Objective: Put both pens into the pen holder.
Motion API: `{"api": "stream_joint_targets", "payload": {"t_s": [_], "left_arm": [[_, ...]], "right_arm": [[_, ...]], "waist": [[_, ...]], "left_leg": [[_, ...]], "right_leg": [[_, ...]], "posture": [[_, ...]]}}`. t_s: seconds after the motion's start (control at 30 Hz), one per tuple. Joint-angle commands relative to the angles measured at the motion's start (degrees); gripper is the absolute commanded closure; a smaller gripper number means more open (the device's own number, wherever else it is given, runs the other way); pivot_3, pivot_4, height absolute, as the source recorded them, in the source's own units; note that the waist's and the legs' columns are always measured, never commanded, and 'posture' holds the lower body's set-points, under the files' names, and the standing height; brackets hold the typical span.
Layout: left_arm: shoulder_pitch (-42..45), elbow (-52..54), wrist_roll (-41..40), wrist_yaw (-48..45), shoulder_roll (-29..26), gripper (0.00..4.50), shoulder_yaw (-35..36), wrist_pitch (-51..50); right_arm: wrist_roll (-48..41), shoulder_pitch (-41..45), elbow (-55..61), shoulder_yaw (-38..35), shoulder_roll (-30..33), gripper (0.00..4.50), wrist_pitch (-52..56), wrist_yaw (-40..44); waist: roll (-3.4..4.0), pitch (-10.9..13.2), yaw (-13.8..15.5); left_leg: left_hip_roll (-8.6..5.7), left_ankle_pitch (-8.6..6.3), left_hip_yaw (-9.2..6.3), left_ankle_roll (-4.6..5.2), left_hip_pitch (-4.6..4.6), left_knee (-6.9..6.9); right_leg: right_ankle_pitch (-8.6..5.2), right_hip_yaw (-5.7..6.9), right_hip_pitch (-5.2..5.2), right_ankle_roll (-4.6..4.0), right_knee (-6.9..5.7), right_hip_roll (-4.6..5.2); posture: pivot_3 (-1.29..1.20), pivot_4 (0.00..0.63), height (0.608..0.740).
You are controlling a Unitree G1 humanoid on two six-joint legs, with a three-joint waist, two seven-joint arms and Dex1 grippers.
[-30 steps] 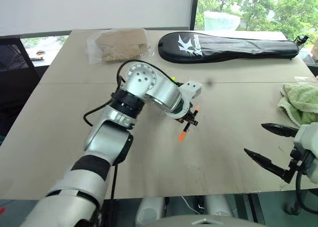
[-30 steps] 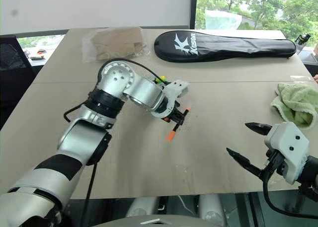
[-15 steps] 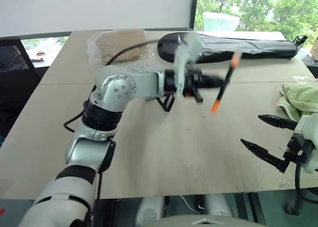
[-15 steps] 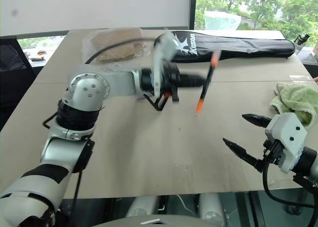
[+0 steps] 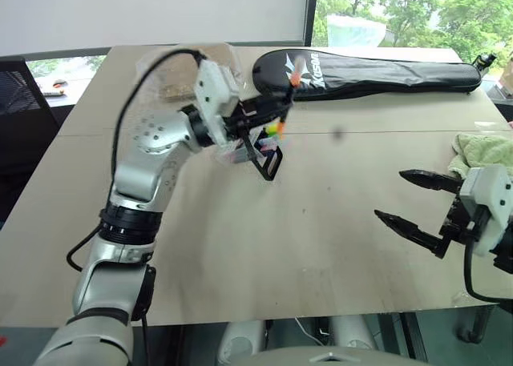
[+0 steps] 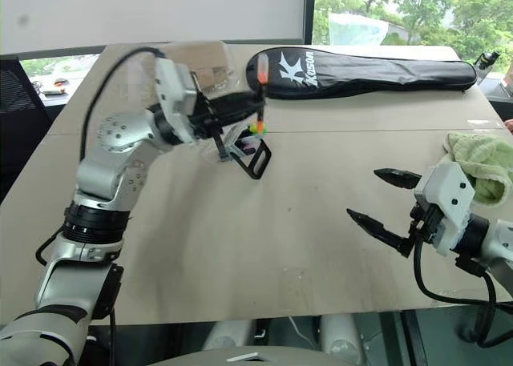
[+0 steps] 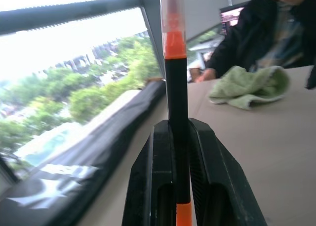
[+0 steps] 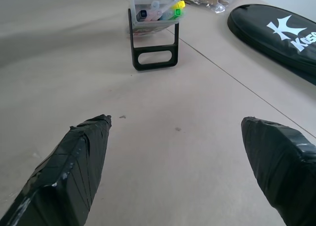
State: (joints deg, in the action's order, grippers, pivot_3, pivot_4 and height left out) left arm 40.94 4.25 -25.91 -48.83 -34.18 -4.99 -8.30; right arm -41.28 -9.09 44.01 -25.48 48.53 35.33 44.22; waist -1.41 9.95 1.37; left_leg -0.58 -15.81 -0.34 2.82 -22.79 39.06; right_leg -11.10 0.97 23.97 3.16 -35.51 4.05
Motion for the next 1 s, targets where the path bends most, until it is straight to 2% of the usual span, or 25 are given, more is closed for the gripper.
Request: {"api": "stream_joint_targets", "payload": {"t_s": [0.03,0.23,0.47,0.7,1.0], "left_arm": [[-1.20,7.02,6.40,5.41,1.45,4.42,0.97,3.62],[-6.78,13.83,14.85,10.64,0.83,4.42,0.66,2.35],[-10.94,13.97,25.17,13.86,0.60,4.42,-1.59,4.28],[-11.58,12.05,27.94,14.83,3.41,4.42,-2.82,4.30],[-11.99,11.89,27.06,14.20,5.95,4.42,-2.03,6.10]], "right_arm": [[0.89,2.07,-0.64,1.39,0.48,0.00,-1.94,0.58],[1.35,3.71,-1.96,2.67,0.73,0.00,-2.79,1.61],[1.66,6.26,-3.53,2.59,0.09,0.00,-5.08,2.50],[1.79,7.18,-3.76,2.34,0.30,0.00,-5.39,2.44],[2.35,6.62,-3.47,2.28,0.36,0.00,-5.05,1.79]], "waist": [[0.00,0.00,-0.02],[0.01,0.00,-0.37],[0.01,0.00,-0.43],[0.01,-0.01,-0.38],[0.01,-0.01,-0.41]], "left_leg": [[0.00,-0.01,0.01,0.02,0.04,0.05],[0.01,-0.02,-0.01,0.04,0.16,0.11],[0.02,-0.02,-0.02,0.04,0.18,0.11],[0.02,-0.03,-0.06,0.04,0.17,0.12],[0.02,-0.02,-0.06,0.04,0.17,0.13]], "right_leg": [[0.00,-0.01,-0.07,0.00,0.00,0.00],[0.02,-0.01,-0.15,0.03,-0.11,-0.01],[0.02,0.02,-0.15,0.03,-0.17,-0.03],[0.02,0.05,-0.15,0.03,-0.16,-0.02],[0.03,0.05,-0.16,0.03,-0.19,-0.02]], "posture": [[0.00,0.150,0.740],[0.00,0.150,0.740],[0.00,0.150,0.740],[0.00,0.150,0.740],[0.00,0.150,0.740]]}}
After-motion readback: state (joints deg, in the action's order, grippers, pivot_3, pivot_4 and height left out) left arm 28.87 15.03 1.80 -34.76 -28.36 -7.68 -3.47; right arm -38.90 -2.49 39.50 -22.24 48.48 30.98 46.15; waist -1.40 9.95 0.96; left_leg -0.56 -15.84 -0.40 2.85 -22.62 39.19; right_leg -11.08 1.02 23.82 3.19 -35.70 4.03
